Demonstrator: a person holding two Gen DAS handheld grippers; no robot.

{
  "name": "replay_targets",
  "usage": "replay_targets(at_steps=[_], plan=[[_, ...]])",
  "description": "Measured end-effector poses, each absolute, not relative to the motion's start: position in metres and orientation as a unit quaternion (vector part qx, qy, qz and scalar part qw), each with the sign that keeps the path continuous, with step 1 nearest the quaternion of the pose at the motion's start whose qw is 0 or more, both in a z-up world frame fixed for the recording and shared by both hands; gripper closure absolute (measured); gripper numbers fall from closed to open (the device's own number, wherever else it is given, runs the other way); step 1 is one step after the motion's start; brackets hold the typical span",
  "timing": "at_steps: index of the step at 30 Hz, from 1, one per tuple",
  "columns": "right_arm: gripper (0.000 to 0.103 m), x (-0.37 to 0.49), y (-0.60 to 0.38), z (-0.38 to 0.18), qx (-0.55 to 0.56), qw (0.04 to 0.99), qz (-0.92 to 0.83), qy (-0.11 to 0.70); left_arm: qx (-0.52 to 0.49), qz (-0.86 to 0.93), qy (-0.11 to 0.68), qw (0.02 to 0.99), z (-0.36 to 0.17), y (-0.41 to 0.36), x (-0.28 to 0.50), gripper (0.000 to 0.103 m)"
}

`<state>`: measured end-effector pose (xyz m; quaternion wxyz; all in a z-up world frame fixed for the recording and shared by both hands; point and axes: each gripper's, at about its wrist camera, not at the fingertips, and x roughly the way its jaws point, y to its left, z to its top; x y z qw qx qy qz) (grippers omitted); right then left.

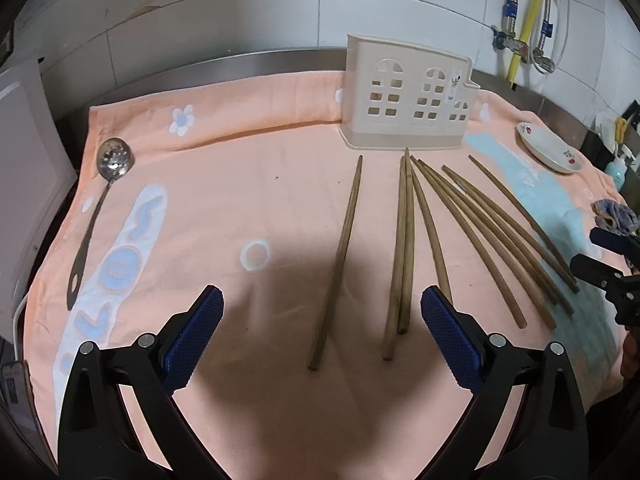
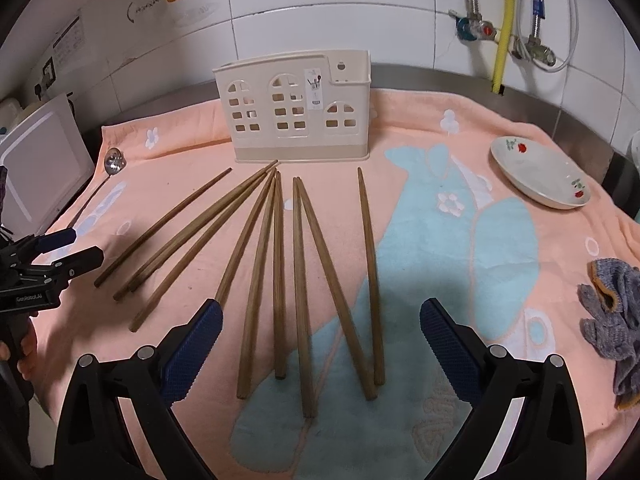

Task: Organize utensils
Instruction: 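Lower the left tool onto one chopstick while the right tool lowers onto another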

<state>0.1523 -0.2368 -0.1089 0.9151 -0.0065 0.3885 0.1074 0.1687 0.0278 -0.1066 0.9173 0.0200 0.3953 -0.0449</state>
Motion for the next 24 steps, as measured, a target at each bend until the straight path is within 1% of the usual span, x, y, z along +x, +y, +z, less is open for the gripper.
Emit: replay_targets(at_steps=[2,4,6,8,11,13,14,16,18,20,21,23,24], plan=[[0.007,0.156,-0.238,-0.111,-0.011,0.914,0.107,0.391,0.030,-0.047,0.395,0.917,-0.108,0.027,0.171,0.007],[0.008,0.159,-0.239,-0.112,-0.015,0.913,0.108,0.393,0.038,-0.057,0.398,0.915,-0.110,0.027,0.174,0.013],[0.008,0.163,-0.240,-0.113,-0.016,0.912,0.108,0.396,0.039,-0.063,0.400,0.914,-0.112,0.027,0.176,0.016],[0.008,0.167,-0.243,-0.115,-0.015,0.910,0.110,0.399,0.041,-0.070,0.404,0.911,-0.114,0.027,0.179,0.022],[0.008,0.172,-0.245,-0.116,-0.016,0.909,0.110,0.402,0.039,-0.081,0.409,0.908,-0.118,0.028,0.183,0.027],[0.009,0.175,-0.247,-0.118,-0.017,0.908,0.110,0.404,0.036,-0.090,0.413,0.905,-0.120,0.029,0.185,0.036],[0.013,0.177,-0.248,-0.118,-0.015,0.907,0.111,0.405,0.034,-0.095,0.414,0.904,-0.120,0.029,0.186,0.041],[0.020,0.180,-0.249,-0.120,-0.010,0.904,0.117,0.410,0.036,-0.104,0.419,0.901,-0.123,0.028,0.189,0.045],[0.022,0.184,-0.251,-0.121,-0.008,0.903,0.118,0.414,0.039,-0.110,0.422,0.899,-0.125,0.026,0.190,0.052],[0.027,0.186,-0.252,-0.122,-0.008,0.902,0.119,0.416,0.040,-0.118,0.425,0.896,-0.127,0.025,0.191,0.063],[0.028,0.187,-0.252,-0.123,-0.007,0.901,0.120,0.417,0.041,-0.121,0.427,0.895,-0.128,0.024,0.192,0.065],[0.034,0.188,-0.252,-0.124,-0.007,0.900,0.122,0.419,0.042,-0.126,0.430,0.893,-0.130,0.024,0.193,0.073],[0.035,0.189,-0.253,-0.124,-0.006,0.899,0.122,0.420,0.042,-0.128,0.431,0.892,-0.130,0.024,0.193,0.074]])
